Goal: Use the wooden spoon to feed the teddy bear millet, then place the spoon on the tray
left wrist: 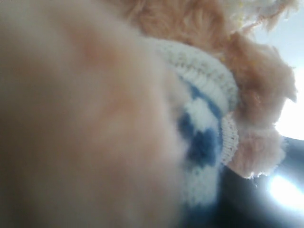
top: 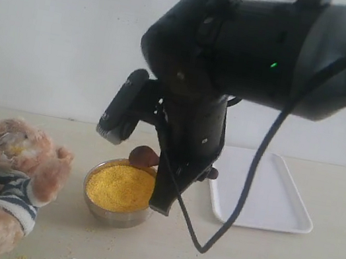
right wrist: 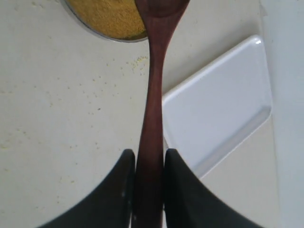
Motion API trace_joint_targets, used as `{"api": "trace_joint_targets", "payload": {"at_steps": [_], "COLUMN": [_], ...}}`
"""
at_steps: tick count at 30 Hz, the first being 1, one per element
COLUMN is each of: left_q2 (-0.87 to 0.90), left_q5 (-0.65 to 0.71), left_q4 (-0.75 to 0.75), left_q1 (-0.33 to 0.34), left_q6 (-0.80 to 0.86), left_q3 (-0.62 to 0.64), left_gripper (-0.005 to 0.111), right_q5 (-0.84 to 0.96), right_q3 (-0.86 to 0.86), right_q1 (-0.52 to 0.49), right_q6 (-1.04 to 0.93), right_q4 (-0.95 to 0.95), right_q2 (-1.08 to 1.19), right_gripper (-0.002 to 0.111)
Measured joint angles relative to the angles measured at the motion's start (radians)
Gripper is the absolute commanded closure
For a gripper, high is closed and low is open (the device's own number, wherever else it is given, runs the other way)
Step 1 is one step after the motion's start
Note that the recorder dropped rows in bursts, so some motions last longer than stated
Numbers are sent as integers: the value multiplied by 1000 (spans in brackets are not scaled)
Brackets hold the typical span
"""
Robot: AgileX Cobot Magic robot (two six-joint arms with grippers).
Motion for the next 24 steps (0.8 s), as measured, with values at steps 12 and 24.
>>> {"api": "trace_joint_targets", "payload": {"at_steps": [12, 24], "left_q2": [26, 106], "left_q5": [-55, -5], "left_q4": [-66, -70], "left_q1": [0, 0], "left_q6": [34, 27], "left_q3": [0, -13], "left_gripper": [103, 103], "right_q5": [-191, -250], "right_q3": [0, 0], "right_q1": [4, 10], "right_q6": [14, 39], "right_q4": [-114, -129], "right_q2": [146, 208], "right_gripper": [109, 109]}}
